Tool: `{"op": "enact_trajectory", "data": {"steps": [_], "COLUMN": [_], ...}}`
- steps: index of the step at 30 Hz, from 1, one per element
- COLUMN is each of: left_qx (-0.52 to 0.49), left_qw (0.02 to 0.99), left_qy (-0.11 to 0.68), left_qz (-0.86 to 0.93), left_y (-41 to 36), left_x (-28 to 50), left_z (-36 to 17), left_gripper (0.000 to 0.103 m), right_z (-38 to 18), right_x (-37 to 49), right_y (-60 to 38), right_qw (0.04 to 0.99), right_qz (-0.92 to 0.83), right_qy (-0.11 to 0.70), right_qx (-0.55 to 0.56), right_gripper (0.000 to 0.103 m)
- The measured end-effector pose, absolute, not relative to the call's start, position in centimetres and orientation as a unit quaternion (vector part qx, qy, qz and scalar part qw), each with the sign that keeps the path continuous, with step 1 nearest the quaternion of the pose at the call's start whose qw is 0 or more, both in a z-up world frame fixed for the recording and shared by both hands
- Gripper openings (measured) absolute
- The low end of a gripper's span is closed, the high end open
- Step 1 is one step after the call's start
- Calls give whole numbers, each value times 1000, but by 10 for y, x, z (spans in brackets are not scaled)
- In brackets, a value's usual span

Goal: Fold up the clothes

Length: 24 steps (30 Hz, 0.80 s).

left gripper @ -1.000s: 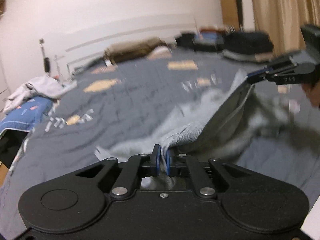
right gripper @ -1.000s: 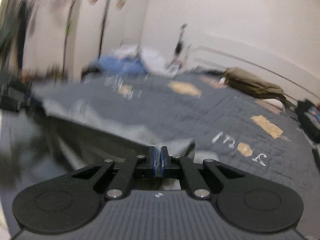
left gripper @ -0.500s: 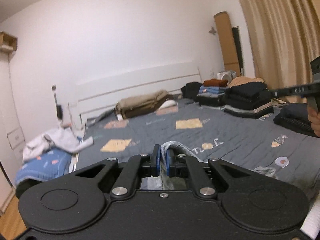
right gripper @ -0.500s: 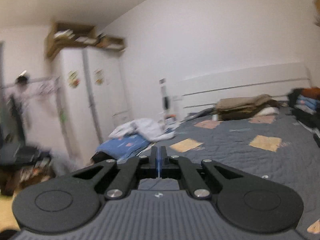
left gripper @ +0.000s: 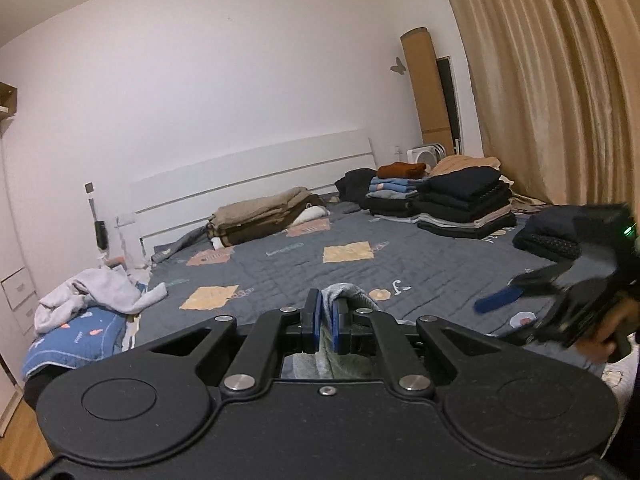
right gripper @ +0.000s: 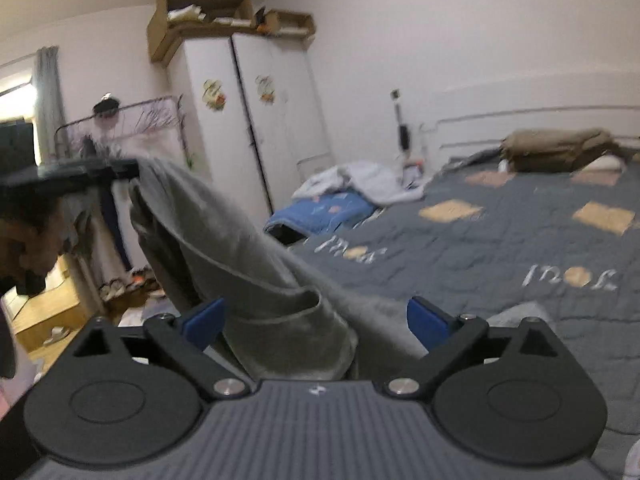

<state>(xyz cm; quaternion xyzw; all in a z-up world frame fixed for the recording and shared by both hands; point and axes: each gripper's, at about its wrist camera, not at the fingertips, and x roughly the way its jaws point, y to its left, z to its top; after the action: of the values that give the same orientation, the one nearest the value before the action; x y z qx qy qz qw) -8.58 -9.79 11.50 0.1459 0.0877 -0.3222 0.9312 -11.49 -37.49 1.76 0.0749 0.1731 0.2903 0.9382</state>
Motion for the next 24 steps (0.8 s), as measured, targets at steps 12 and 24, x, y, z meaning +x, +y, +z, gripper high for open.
{"op": "enact_trajectory", "data": {"steps": [12, 24], "left_qx": [143, 150], "left_qw": [929, 928], "left_qy": [106, 125], "left_qz": [-324, -318], "left_y": [-99, -96], "left_x": [-80, -72], "left_z": [109, 99], "left_gripper": [6, 6], "right_z": [-31, -50], "right_x": [-50, -37], "right_y": [-346, -333], "right_qw": [897, 883], "right_qz": [365, 376], "right_qy": [239, 268], "right_qx": [70, 87], "right_gripper": [97, 88]}}
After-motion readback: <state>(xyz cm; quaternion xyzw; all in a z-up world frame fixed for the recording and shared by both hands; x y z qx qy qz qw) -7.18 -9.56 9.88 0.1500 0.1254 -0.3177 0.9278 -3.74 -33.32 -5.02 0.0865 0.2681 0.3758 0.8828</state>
